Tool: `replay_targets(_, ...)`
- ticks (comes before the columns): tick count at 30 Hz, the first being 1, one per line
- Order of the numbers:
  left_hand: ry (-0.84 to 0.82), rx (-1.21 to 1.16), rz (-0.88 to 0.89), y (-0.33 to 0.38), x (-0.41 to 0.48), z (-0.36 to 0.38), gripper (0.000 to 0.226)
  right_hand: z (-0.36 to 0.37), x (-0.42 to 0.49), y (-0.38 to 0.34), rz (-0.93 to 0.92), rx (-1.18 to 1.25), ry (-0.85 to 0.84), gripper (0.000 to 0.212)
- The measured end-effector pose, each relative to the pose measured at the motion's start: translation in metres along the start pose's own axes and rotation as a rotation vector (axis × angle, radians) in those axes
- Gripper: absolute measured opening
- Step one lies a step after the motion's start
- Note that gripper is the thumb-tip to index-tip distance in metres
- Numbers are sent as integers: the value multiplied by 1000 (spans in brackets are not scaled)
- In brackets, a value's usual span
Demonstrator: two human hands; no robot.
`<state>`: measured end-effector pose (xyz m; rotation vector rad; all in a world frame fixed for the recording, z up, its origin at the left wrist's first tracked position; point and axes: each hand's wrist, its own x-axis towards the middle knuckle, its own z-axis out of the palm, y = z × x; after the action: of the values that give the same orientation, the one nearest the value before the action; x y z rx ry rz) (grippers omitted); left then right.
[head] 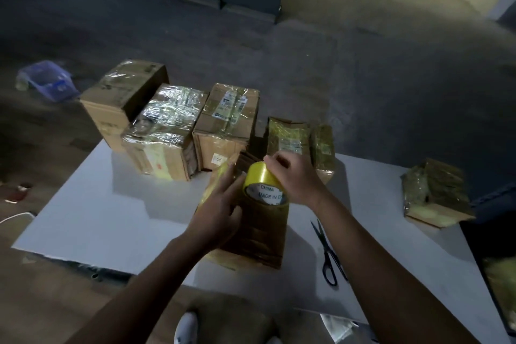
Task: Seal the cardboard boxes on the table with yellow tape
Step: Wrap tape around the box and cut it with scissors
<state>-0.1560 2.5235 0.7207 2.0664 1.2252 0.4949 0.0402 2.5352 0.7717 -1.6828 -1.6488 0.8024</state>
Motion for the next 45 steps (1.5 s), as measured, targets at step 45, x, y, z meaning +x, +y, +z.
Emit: replay_targets(45,-48,640,146,-21,12,17,82,8,-10,15,107,-432,-31,47)
